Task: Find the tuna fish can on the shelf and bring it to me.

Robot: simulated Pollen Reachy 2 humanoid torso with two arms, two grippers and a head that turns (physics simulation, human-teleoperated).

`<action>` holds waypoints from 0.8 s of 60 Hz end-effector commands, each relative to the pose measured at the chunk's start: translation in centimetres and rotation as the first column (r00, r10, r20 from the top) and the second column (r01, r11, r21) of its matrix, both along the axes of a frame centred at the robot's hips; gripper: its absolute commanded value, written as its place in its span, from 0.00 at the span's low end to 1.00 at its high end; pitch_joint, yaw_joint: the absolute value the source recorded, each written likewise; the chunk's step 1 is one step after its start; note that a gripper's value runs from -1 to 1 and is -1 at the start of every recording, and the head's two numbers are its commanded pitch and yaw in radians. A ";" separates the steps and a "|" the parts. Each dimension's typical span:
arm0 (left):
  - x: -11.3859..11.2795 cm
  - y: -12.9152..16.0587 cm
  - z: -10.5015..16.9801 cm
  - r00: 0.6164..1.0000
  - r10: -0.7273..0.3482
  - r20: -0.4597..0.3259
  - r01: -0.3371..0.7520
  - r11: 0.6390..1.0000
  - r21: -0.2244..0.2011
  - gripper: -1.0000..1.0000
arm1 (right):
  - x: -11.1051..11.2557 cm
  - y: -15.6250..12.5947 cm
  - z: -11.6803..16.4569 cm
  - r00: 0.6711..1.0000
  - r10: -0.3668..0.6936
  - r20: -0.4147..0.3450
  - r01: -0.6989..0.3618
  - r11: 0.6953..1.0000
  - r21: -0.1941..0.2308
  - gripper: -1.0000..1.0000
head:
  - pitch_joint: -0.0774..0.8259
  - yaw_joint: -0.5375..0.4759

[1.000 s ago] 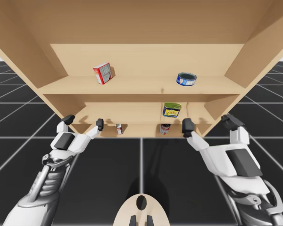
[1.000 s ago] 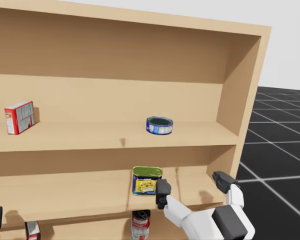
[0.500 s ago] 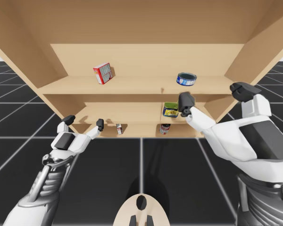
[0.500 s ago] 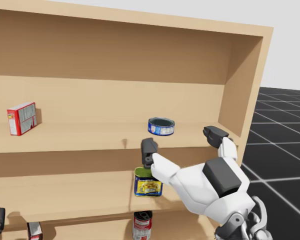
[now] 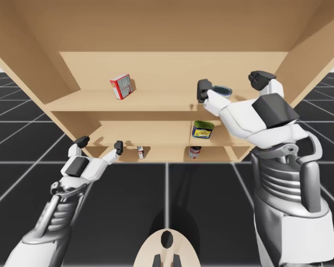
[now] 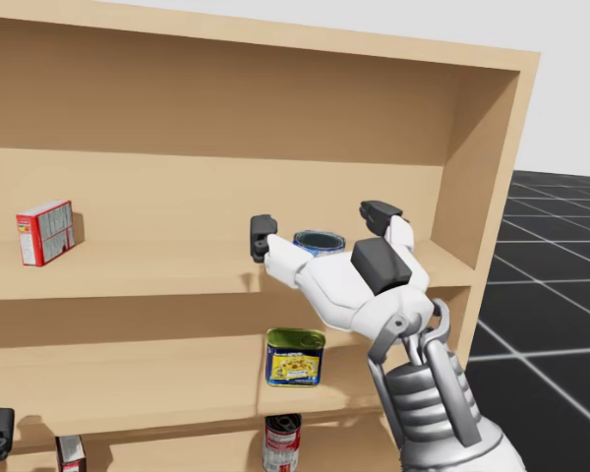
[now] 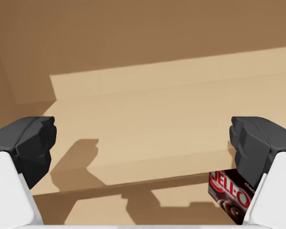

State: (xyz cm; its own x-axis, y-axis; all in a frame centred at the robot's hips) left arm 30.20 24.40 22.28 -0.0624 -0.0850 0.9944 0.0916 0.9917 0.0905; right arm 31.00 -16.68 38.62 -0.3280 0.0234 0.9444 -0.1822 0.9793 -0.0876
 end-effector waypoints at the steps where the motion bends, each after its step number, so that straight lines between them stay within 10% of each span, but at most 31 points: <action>1: 0.1 -0.1 -0.1 1.000 -0.002 -0.007 0.002 1.000 -0.002 0.00 | 2.9 0.3 0.3 0.967 -0.057 -0.249 0.057 0.998 -0.008 0.00 | 0.27 0.29; 27: 0.0 -0.3 0.0 1.000 -0.013 -0.021 0.013 1.000 -0.010 0.00 | 6.7 -1.4 -1.1 0.856 -0.194 -0.479 0.183 0.981 -0.070 0.00 | 0.28 0.30; 48: -0.1 -0.2 0.0 1.000 -0.019 -0.024 0.018 1.000 -0.018 0.00 | 7.7 -0.4 -2.0 0.816 -0.099 -0.569 0.081 0.995 -0.057 0.00 | 0.29 0.31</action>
